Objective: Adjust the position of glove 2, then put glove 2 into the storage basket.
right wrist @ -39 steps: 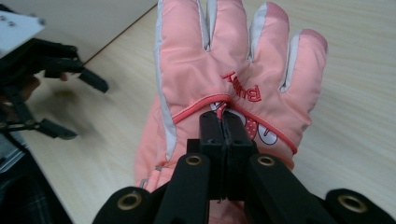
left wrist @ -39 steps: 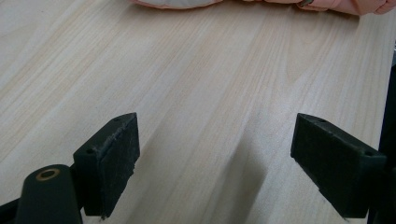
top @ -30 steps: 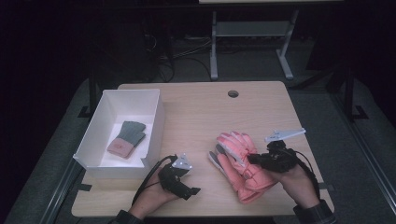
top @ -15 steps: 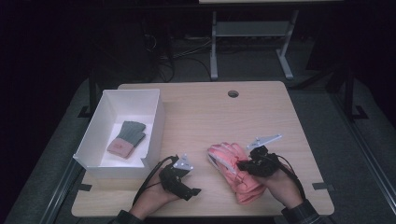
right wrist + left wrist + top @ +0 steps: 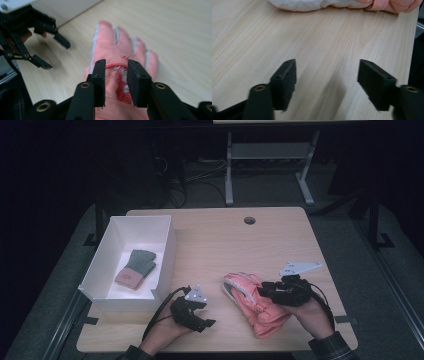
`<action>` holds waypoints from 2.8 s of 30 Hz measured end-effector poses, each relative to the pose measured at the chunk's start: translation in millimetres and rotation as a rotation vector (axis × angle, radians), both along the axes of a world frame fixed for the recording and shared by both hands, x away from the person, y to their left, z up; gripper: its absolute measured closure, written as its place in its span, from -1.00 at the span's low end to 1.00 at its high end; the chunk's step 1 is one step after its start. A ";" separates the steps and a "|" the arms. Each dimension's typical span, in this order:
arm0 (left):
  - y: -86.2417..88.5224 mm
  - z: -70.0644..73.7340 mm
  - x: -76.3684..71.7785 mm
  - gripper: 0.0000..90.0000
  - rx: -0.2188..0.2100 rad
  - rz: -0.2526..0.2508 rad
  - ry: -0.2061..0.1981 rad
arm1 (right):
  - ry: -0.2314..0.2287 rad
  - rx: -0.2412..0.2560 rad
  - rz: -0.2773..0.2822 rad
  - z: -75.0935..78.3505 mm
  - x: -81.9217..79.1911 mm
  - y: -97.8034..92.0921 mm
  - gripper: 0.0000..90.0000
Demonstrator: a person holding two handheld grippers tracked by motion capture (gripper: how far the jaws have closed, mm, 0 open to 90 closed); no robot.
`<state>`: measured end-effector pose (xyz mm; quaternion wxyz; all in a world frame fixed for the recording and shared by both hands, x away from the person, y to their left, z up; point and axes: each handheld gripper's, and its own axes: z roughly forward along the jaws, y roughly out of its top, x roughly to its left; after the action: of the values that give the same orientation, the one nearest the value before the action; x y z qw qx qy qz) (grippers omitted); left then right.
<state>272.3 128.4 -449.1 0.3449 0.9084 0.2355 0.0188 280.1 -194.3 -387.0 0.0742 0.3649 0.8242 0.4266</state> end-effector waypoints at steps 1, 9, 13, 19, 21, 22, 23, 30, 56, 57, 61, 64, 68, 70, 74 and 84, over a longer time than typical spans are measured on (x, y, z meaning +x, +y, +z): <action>0.0 0.2 -0.2 -0.22 -0.003 -0.002 0.010 | -0.016 0.005 -0.002 1.3 -0.6 -3.0 0.64; -1.5 10.2 -2.4 0.87 -0.041 -0.022 0.009 | -0.070 -0.005 -0.030 -0.2 1.9 -33.0 1.00; -6.8 12.8 -3.4 0.99 -0.028 -0.032 -0.001 | -0.063 -0.024 -0.045 -9.7 1.7 -48.2 1.00; -23.2 11.3 -3.1 0.99 -0.052 -0.043 0.018 | -0.034 -0.053 -0.047 -25.2 -5.3 -67.5 1.00; -29.9 11.4 -1.9 0.99 -0.050 -0.054 0.022 | -0.025 -0.064 -0.046 -29.7 -7.5 -71.4 1.00; -34.0 11.1 -1.8 0.99 -0.053 -0.052 0.024 | -0.020 -0.070 -0.047 -32.3 -9.5 -74.0 1.00; -37.3 11.3 -0.4 0.99 -0.040 -0.065 0.024 | -0.011 -0.072 -0.048 -34.1 -11.4 -76.0 1.00; -67.2 1.9 5.7 0.99 -0.024 -0.088 0.045 | 0.045 -0.110 -0.019 -50.9 -22.4 -78.1 1.00; -63.0 1.9 33.6 0.99 -0.025 -0.033 0.054 | 0.068 -0.084 0.167 -59.5 -36.6 -23.5 1.00; -59.9 2.7 35.3 0.99 -0.025 -0.036 0.055 | 0.066 -0.077 0.176 -59.4 -37.1 -19.8 1.00; -49.1 5.0 41.1 0.99 -0.035 -0.036 0.057 | 0.067 -0.078 0.215 -60.3 -39.4 -3.0 1.00; -43.1 5.6 44.4 0.99 -0.050 -0.019 0.067 | 0.067 -0.080 0.240 -61.4 -40.5 9.4 1.00; -36.7 6.3 48.7 0.99 -0.055 -0.013 0.076 | 0.073 -0.085 0.265 -62.8 -41.0 24.7 1.00; -34.7 6.5 50.0 0.99 -0.062 -0.007 0.081 | 0.070 -0.086 0.273 -63.4 -40.9 31.0 1.00; -31.8 6.8 52.2 0.99 -0.060 -0.003 0.086 | 0.068 -0.082 0.299 -63.7 -42.1 45.0 1.00; -25.8 7.3 57.9 0.99 -0.057 0.025 0.097 | 0.057 -0.077 0.351 -62.8 -43.0 73.8 1.00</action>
<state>330.2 102.6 -441.8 0.3584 0.8951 0.2639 -0.0276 237.1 -120.5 -449.8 -0.0106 0.2243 0.8927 0.3906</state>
